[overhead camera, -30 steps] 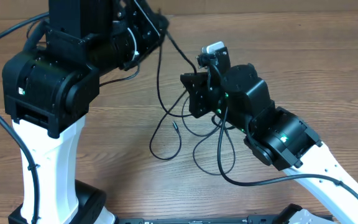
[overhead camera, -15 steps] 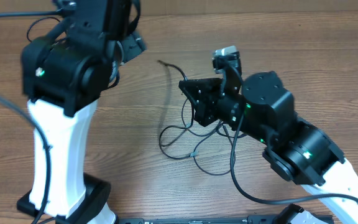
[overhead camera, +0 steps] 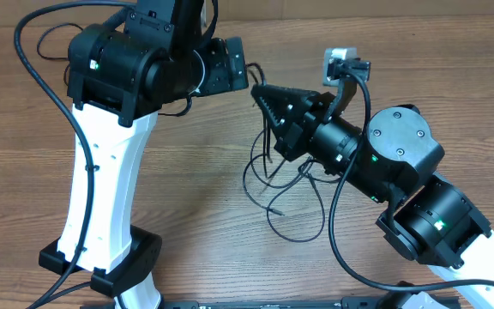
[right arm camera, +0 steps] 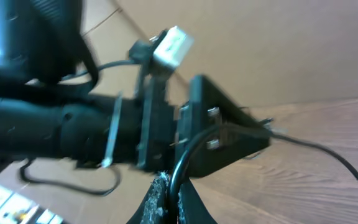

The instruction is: Untangle cables

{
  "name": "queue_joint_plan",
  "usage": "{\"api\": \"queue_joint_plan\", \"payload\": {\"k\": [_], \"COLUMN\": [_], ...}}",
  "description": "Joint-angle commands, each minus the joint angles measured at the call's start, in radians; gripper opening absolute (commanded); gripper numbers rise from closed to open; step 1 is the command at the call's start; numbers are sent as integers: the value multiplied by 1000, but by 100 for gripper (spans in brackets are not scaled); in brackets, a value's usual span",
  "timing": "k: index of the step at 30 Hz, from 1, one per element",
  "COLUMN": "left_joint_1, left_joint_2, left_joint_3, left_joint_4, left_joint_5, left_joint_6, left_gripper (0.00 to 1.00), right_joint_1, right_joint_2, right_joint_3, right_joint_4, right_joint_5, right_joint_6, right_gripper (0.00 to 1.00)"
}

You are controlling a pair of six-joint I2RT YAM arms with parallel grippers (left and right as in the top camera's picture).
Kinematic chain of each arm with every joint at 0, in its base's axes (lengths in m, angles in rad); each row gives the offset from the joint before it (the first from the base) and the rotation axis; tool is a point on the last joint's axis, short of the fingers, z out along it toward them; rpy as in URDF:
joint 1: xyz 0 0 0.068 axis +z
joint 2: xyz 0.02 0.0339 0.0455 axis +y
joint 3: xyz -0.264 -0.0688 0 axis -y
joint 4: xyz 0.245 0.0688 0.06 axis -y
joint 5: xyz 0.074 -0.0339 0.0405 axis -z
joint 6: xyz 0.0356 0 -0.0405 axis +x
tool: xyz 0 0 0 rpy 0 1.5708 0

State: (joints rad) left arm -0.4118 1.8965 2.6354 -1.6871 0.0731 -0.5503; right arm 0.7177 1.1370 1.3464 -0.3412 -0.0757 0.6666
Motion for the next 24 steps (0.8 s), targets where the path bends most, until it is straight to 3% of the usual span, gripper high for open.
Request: {"api": "queue_joint_plan", "payload": {"k": [1,5,9,11,16,19,24], "left_joint_1": [25,84,146,157,122,79,28], "left_joint_2": [-14,-30,-41,-41,-36,-36,-36], "left_joint_3": [-1,1,1,0,-7,-8,-8], "left_joint_4": [1,8,10,10,-2,-2,-1], "left_joint_5": [55,94,320,387,444,535,529], "left_joint_6": [-62,-165,-165,-89,246,323,423], "left_gripper": [93,97,100,100,95,100,90], "right_joint_1": [0,0,0,0,0,0,0], "right_joint_2": [-15,-15,-15,-15,-10,-2,0], "right_joint_3": [10,10,10,10,10,10,10], "right_joint_4": [-15,-42,-38,-38,-33,-32,-29], "right_joint_5": [73,76,172,230,284,346,447], "right_joint_6": [19,19,102,196,439,608,818], "right_gripper": [4,4,4,4,4,4,4]}}
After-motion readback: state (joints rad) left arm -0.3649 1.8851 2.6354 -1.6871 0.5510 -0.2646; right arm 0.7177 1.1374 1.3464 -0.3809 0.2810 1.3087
